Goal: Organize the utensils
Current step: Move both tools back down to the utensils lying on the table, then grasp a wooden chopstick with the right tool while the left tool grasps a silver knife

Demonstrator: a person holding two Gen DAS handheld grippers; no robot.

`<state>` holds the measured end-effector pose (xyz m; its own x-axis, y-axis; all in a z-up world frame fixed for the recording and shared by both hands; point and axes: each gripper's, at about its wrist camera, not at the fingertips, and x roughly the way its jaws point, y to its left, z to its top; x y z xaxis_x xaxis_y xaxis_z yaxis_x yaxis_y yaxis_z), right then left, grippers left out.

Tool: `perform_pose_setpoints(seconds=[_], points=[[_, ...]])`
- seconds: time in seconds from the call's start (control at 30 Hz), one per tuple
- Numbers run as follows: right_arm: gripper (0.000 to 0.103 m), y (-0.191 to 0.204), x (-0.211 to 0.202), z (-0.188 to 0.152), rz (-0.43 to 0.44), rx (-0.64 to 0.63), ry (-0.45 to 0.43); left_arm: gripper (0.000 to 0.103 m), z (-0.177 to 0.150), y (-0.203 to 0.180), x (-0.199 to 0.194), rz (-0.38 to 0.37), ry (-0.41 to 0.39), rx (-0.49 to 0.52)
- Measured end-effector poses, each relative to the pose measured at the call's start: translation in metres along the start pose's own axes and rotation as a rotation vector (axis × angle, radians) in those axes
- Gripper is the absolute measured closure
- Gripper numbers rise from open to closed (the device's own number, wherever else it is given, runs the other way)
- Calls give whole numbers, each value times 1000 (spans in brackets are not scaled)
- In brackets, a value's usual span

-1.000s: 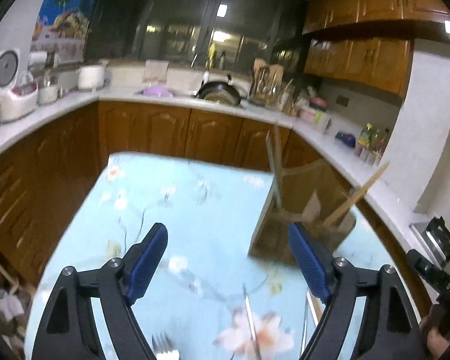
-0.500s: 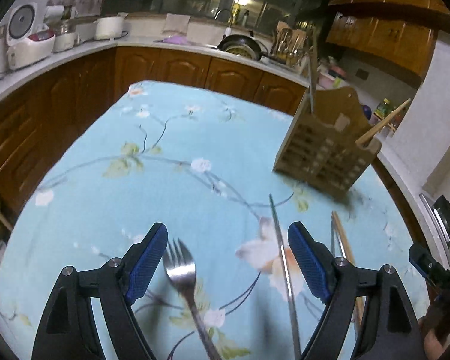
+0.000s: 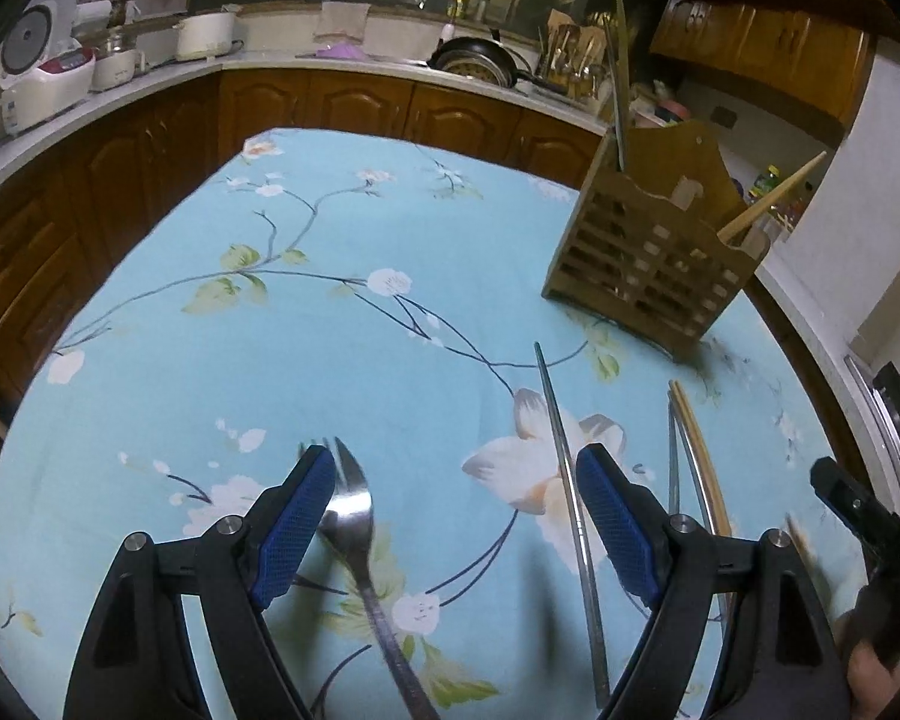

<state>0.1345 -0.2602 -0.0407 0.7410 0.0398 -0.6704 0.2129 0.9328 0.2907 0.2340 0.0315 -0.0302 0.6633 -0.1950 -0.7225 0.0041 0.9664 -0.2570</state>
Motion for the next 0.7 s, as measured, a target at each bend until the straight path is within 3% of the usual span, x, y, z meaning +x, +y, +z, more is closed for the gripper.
perform_pose_setpoints(seconds=[0.1, 0.23, 0.37, 0.7], points=[[12, 4, 8, 5, -4, -27, 15, 22, 5, -6, 11, 6, 36, 20], [37, 9, 23, 13, -11, -63, 53, 27, 14, -15, 25, 12, 72, 62], [54, 13, 46, 20, -13, -83, 110, 40, 25, -26, 45, 14, 116, 102], [74, 19, 94, 25, -42, -133, 230, 60, 47, -37, 91, -9, 180, 117]])
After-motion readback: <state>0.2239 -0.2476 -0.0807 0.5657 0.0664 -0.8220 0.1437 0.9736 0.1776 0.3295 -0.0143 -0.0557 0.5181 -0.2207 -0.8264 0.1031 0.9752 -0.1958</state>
